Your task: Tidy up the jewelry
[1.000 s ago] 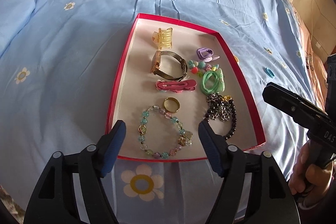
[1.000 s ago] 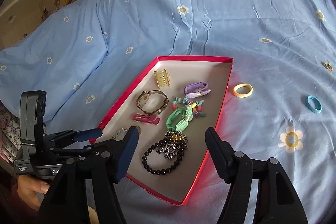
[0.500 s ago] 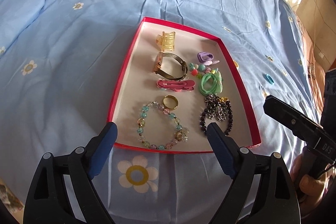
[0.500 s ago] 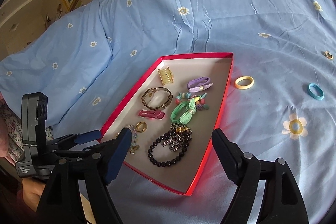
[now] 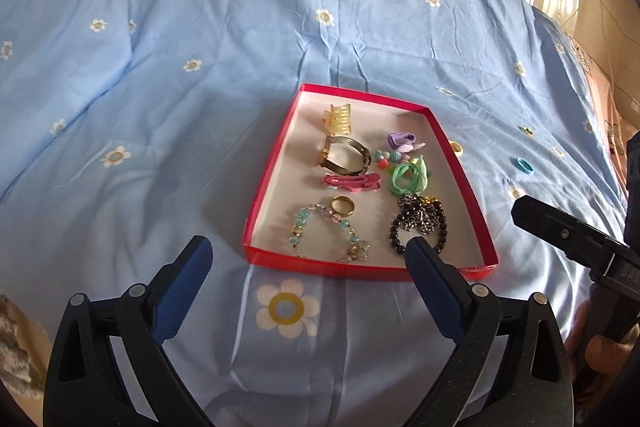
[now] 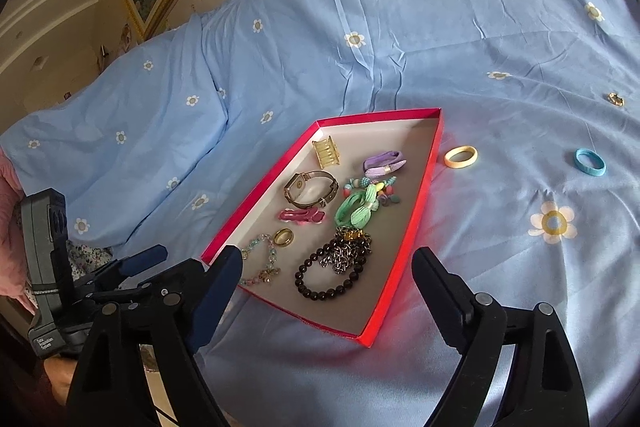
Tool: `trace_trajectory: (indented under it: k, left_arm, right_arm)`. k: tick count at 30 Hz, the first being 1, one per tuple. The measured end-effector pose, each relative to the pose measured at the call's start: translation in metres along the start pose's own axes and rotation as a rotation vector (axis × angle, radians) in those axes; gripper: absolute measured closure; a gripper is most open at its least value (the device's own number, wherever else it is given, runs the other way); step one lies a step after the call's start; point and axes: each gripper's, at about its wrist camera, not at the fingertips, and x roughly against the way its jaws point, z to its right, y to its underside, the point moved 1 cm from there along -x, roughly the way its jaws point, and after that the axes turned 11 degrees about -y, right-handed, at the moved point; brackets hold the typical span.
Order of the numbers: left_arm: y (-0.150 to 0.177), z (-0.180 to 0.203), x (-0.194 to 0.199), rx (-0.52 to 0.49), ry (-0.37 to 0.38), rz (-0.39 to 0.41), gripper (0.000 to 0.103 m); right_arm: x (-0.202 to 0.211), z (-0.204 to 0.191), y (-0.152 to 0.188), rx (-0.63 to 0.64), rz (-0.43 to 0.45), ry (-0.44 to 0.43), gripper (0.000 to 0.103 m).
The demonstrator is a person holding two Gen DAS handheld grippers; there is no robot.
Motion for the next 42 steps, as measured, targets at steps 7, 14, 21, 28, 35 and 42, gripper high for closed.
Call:
trace_trajectory:
  k: [7, 14, 21, 28, 35, 42]
  left_arm:
    - [0.017, -0.003, 0.012, 0.017, -0.024, -0.006, 0.0]
    - [0.002, 0.0, 0.036, -0.048, -0.033, 0.054, 0.0]
    - [-0.035, 0.006, 0.047, -0.142, -0.127, 0.096, 0.0]
    - [-0.011, 0.0, 0.034, -0.05, -0.14, 0.075, 0.0]
    - [0.011, 0.005, 0.027, -0.077, -0.214, 0.008, 0.0]
    - [0.014, 0.003, 0.036, -0.063, -0.25, 0.0, 0.0]
  right_arm:
    - [0.015, -0.01, 0.011, 0.085, 0.002, 0.067, 0.001]
    - [0.025, -0.021, 0.004, 0.122, -0.031, 0.074, 0.001]
    - [0.07, -0.055, -0.04, 0.252, 0.092, 0.076, 0.0]
    - [0.057, -0.047, -0.014, 0.229, 0.062, 0.083, 0.0]
    - [0.032, -0.032, 0.014, 0.184, -0.019, 0.08, 0.0]
    - [0.031, -0.039, 0.019, 0.211, -0.014, 0.095, 0.0]
